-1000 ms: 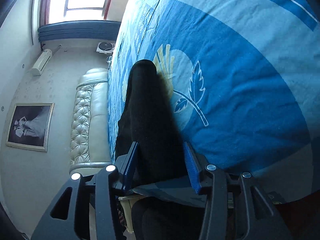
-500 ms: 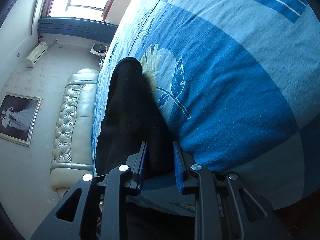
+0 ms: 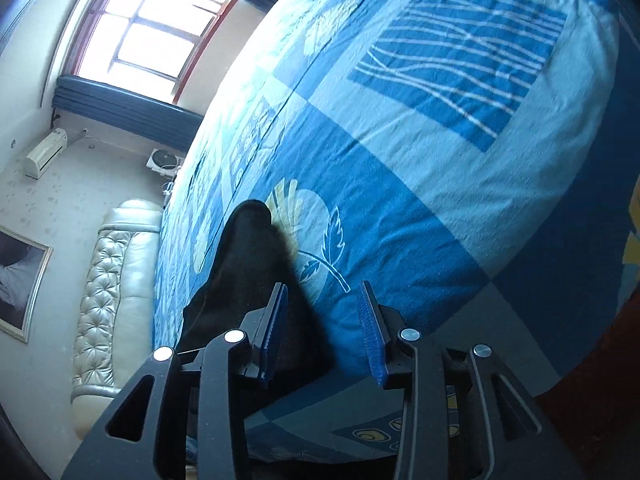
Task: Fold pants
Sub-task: 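Grasp the pants end with the left gripper while the right gripper holds the fabric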
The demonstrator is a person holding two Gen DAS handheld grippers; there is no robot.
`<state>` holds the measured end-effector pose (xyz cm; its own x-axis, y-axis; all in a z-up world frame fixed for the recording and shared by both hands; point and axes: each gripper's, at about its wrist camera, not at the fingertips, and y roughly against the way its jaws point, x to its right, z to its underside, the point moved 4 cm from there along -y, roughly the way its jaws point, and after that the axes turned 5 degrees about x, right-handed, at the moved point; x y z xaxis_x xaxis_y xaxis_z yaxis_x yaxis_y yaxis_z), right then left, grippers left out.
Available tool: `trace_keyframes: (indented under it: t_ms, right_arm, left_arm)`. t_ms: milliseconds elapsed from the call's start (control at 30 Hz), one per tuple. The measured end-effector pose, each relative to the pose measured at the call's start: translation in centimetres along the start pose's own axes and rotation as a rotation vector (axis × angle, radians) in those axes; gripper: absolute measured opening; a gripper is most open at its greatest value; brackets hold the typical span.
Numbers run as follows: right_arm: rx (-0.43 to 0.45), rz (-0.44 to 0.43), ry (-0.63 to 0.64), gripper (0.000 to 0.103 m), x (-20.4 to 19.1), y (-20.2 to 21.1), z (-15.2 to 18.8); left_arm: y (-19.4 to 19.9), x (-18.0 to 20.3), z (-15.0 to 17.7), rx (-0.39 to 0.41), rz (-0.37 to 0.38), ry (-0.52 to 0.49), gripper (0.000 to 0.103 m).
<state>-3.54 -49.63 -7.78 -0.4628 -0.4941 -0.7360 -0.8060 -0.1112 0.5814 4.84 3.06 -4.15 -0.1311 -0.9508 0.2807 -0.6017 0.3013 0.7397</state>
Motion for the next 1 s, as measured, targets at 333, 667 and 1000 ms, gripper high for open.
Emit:
trace_keyframes:
  t_ms: [333, 667, 1000]
  right_arm:
    - [-0.324, -0.318, 0.106, 0.054, -13.2, -8.2, 9.4]
    - [-0.449, -0.324, 0.09, 0.054, -14.0, -13.2, 15.5]
    - [-0.439, -0.316, 0.103, 0.054, -15.2, -13.4, 16.3]
  left_arm:
    - [0.0, -1.2, -0.3, -0.002, -0.013, 0.024, 0.094]
    - [0.9, -5.4, -2.1, 0.02, -0.033, 0.077, 0.094]
    - [-2.1, -14.6, -4.2, -0.087, 0.106, 0.276, 0.094]
